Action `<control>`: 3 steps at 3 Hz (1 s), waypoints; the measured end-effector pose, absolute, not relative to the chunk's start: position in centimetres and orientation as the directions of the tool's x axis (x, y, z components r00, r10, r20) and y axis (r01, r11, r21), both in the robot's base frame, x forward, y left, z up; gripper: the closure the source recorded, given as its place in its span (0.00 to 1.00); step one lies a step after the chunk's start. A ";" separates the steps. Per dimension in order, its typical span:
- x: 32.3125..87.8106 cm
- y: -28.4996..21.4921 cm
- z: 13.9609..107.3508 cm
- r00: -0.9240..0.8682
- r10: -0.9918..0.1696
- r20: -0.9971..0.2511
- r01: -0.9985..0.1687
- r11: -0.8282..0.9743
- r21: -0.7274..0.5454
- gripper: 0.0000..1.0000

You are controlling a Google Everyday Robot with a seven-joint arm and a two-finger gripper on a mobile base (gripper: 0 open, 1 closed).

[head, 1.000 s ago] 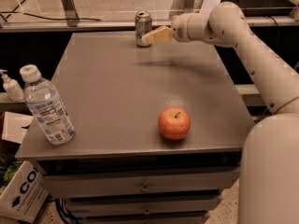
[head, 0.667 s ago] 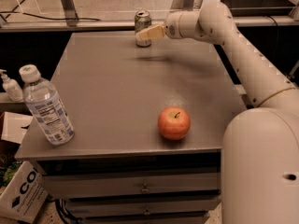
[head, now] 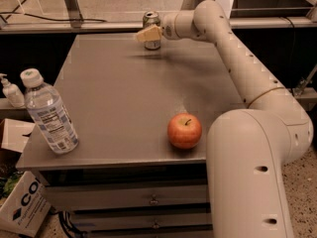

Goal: Move 7up can near apple

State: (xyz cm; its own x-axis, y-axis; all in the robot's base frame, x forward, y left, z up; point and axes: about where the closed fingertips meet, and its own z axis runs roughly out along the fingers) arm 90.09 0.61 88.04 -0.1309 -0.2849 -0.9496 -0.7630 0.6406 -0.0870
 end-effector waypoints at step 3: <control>85.8 -2.3 89.6 -0.127 -0.273 -0.954 -0.780 0.621 -0.074 0.81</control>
Offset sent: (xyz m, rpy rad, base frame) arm -0.0245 -0.0387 0.0048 0.0242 0.0184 -0.0442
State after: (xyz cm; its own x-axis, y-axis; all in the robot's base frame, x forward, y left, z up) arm 85.83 -2.31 89.63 -0.1266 -0.2734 -0.9535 -0.7805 0.6207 -0.0744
